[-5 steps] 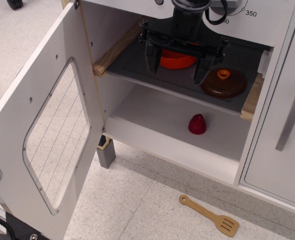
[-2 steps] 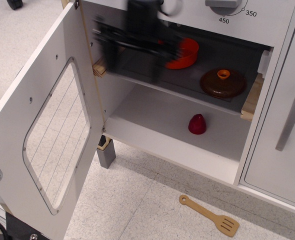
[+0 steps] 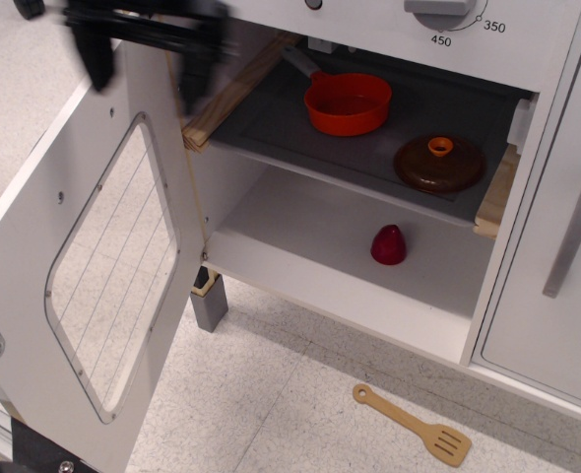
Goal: Close oven
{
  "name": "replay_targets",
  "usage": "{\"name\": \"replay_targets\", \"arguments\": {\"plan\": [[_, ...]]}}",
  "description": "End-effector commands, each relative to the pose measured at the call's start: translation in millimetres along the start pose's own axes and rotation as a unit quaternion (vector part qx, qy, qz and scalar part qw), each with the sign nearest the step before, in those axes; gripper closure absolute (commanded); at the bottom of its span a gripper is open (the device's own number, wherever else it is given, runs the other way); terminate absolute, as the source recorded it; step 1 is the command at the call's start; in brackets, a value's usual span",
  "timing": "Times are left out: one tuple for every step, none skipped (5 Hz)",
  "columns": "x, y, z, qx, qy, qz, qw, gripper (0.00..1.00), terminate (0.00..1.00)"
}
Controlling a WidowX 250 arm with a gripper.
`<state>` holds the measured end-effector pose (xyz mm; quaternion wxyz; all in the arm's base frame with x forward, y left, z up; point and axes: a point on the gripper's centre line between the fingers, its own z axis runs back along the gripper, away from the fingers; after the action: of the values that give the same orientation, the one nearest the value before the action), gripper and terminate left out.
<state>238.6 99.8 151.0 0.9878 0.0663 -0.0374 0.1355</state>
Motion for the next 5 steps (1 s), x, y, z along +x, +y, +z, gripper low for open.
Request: {"name": "replay_targets", "arguments": {"plan": [[-10, 45, 6, 0.017, -0.027, 0.004, 0.9995, 0.00, 0.00], [-15, 45, -19, -0.007, -0.009, 0.010, 0.9999, 0.00, 0.00], [-18, 35, -35, -0.030, 0.014, 0.023, 0.9992, 0.00, 0.00], [-21, 26, -48, -0.032, 0.023, 0.039, 0.9985, 0.00, 0.00], [-22, 14, -51, -0.043, 0.029, 0.060, 0.9968, 0.00, 0.00]]}}
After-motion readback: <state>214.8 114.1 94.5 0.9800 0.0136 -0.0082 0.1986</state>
